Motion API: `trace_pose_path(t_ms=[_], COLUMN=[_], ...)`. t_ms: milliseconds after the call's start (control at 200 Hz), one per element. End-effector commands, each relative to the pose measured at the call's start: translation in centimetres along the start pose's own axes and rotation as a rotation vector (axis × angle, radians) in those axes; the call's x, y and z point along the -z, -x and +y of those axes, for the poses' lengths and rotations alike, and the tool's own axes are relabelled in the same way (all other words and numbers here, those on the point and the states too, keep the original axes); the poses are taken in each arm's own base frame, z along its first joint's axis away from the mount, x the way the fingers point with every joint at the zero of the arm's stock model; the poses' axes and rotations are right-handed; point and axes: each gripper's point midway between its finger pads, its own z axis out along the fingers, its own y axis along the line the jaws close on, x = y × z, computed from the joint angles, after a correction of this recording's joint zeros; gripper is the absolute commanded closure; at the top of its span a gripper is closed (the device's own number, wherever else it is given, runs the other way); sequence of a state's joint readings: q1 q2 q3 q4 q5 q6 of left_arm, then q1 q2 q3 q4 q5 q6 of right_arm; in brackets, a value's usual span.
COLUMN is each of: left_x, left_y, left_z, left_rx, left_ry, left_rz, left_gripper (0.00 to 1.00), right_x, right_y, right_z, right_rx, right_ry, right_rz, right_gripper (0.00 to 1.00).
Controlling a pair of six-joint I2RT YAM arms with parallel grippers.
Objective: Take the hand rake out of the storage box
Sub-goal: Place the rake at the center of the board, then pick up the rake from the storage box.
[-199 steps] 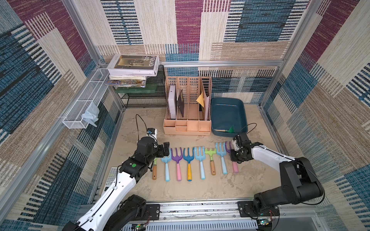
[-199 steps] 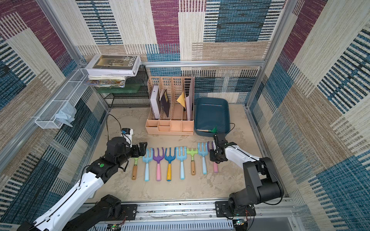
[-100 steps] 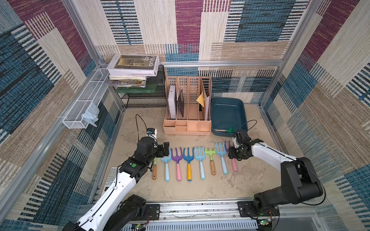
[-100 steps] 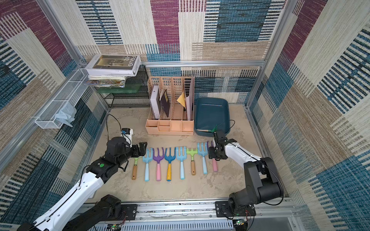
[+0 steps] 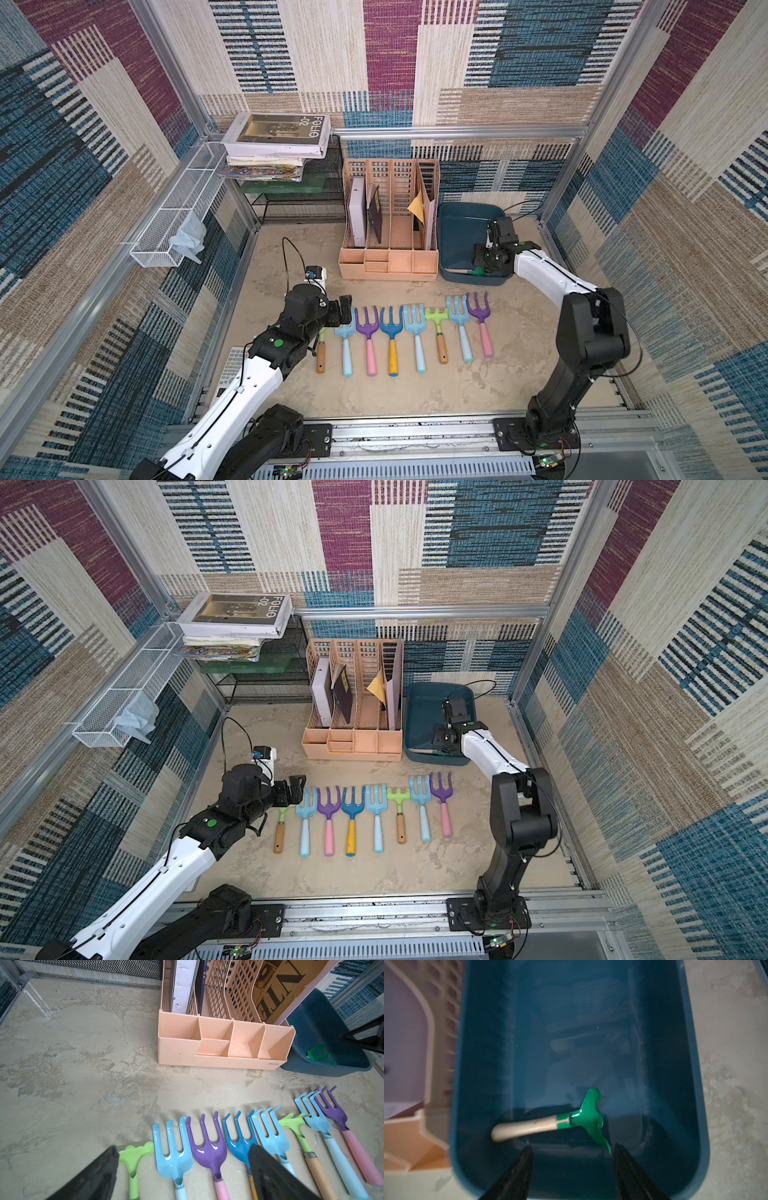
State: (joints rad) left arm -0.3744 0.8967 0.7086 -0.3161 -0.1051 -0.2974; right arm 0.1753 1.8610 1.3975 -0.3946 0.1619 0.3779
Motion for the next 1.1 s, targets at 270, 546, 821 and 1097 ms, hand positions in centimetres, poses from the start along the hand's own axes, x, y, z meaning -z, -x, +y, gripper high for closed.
trace_pose_path(t_ms=[270, 546, 821, 1097], left_x=[-1.0, -0.3, 0.6, 1.4], left_y=[0.3, 1.4, 2.6, 3.5], left_z=[-0.9, -4.6, -6.4, -7.7], left_rx=[-0.006, 0.002, -0.013, -0.024], left_ry=[-0.04, -0.25, -0.341, -0.413], left_rz=[0.008, -0.025, -0.043, -0.059], left_gripper=[0.01, 0.01, 0.01, 0.01], right_x=[-6.2, -8.8, -7.9, -4.1], right_y=[-1.3, -1.6, 1.2, 5.2], right_z=[-1.8, -1.8, -1.8, -2.5], right_rx=[0.007, 0.019, 0.051, 0.077], right_ry=[-0.039, -0.013, 0.017, 0.05], right_rz=[0.106, 0.141, 0.085, -0.019], right_gripper=[0.58, 0.87, 1.0, 1.0])
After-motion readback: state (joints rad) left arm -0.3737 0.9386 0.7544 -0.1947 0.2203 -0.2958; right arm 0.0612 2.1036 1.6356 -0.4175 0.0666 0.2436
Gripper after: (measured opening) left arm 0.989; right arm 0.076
